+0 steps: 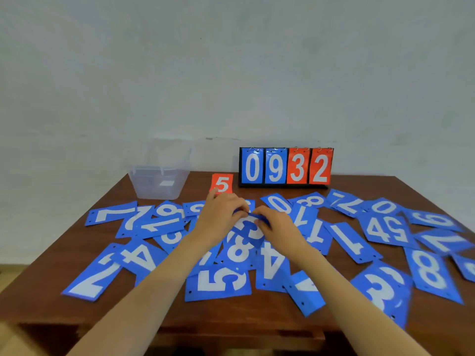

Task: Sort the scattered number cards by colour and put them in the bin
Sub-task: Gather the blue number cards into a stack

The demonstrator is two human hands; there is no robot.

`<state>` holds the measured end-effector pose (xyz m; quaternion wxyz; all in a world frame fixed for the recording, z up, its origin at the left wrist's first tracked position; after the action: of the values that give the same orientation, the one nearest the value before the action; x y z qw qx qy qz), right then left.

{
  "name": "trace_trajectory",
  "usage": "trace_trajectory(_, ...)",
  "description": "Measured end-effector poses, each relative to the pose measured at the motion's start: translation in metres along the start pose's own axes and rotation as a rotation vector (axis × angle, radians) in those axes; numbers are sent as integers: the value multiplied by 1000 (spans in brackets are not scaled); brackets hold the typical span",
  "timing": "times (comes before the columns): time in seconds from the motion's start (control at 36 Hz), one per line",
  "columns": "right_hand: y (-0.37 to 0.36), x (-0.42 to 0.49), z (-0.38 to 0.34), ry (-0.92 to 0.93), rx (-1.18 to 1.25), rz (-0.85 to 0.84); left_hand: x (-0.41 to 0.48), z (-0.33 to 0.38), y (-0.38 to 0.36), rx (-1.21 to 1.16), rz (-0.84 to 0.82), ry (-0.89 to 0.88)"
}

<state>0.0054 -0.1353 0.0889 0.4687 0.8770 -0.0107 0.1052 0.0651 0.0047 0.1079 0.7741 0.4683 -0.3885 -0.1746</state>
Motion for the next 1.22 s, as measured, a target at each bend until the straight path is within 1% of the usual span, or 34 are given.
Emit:
trace_trajectory(0.06,0,-11,10,-55,42,15,-5,5,-8,-42,85,30)
trace_trajectory(0.11,0,-20,22,-138,111,44,-13,7,-13,-188,179,131)
trace_trajectory(0.14,0,-26,28,-178,159,64,-18,5,-17,-260,193,201)
trace_trajectory(0.17,-1,-31,34,-211,219,84,-23,2,-22,-310,165,282)
trace_trajectory(0.19,-3,-36,40,-231,295,109,-27,-3,-29,-334,97,368)
trace_trajectory(0.25,-6,-47,49,-256,397,154,-35,-16,-48,-321,-122,521)
trace_trajectory(0.31,-11,-55,55,-282,416,182,-45,-24,-65,-260,-355,593)
trace_trajectory(0.36,-16,-60,61,-325,449,196,-52,-26,-78,-214,-503,622)
trace_trajectory(0.44,-22,-65,68,-376,453,251,-54,-26,-90,-139,-562,654)
trace_trajectory(0.5,-25,-67,70,-391,516,283,-51,-25,-93,-120,-573,688)
trace_trajectory(0.61,-29,-71,68,-410,583,290,-45,-29,-96,-156,-609,768)
trace_trajectory(0.69,-35,-72,68,-416,608,279,-45,-35,-96,-141,-613,792)
trace_trajectory(0.81,-40,-73,73,-404,609,271,-47,-38,-98,-151,-591,801)
trace_trajectory(0.89,-42,-74,78,-419,612,264,-47,-32,-96,-141,-527,783)
trace_trajectory(0.97,-44,-75,80,-431,626,265,-46,-32,-88,-176,-352,755)
trace_trajectory(1.08,-45,-76,82,-440,651,270,-45,-36,-73,-442,-192,761)
trace_trajectory(1.14,-44,-77,81,-450,657,271,-43,-35,-60,-518,-106,732)
trace_trajectory(1.19,-42,-77,79,-456,667,281,-42,-33,-46,-547,-8,670)
trace_trajectory(1.22,-41,-77,78,-456,668,288,-42,-32,-39,-522,27,636)
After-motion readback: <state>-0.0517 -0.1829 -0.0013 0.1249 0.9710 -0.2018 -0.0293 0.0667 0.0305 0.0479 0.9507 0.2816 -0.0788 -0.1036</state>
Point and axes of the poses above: each hand's wrist, its own x-axis towards the middle knuckle, its own y-axis out of the back of the hand, z = x × y, the point moved 3 cm from there along x, towards the middle knuckle, and after that the axes turned 7 degrees about -z, right-handed, at the moved point
